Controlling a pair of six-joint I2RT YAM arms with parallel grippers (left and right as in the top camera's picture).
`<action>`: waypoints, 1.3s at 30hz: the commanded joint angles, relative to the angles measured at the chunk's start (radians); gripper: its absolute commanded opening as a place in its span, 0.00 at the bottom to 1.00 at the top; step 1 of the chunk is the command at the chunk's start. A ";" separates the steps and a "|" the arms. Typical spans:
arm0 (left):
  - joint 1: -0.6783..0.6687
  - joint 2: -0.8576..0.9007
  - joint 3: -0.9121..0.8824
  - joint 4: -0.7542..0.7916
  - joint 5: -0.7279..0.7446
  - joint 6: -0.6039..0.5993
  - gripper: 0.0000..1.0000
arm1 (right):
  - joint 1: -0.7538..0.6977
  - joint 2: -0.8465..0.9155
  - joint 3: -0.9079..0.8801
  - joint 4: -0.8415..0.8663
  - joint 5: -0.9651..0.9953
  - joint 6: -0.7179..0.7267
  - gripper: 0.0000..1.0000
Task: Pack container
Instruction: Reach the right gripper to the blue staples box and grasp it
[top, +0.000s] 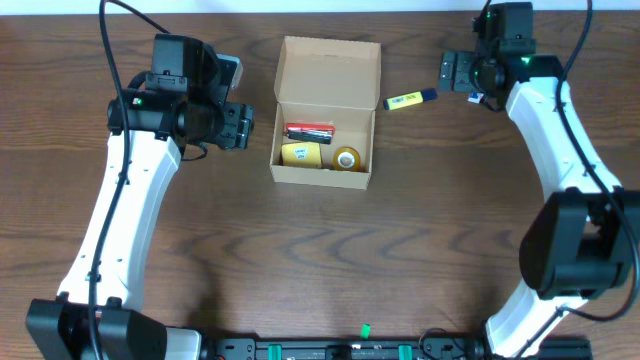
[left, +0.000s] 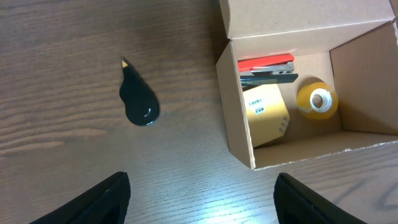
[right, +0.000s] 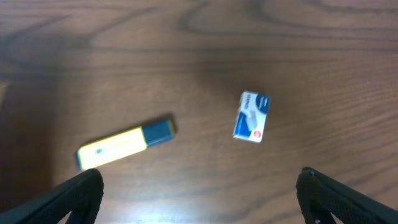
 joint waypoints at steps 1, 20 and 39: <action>0.002 0.011 0.012 -0.004 0.007 -0.004 0.76 | -0.031 0.047 0.004 0.032 0.012 0.035 0.99; 0.002 0.011 0.012 -0.011 0.007 -0.004 0.98 | -0.064 0.245 0.009 0.303 0.102 0.173 0.99; 0.002 0.011 0.012 -0.010 0.007 -0.004 0.95 | -0.065 0.361 0.009 0.367 0.117 0.225 0.93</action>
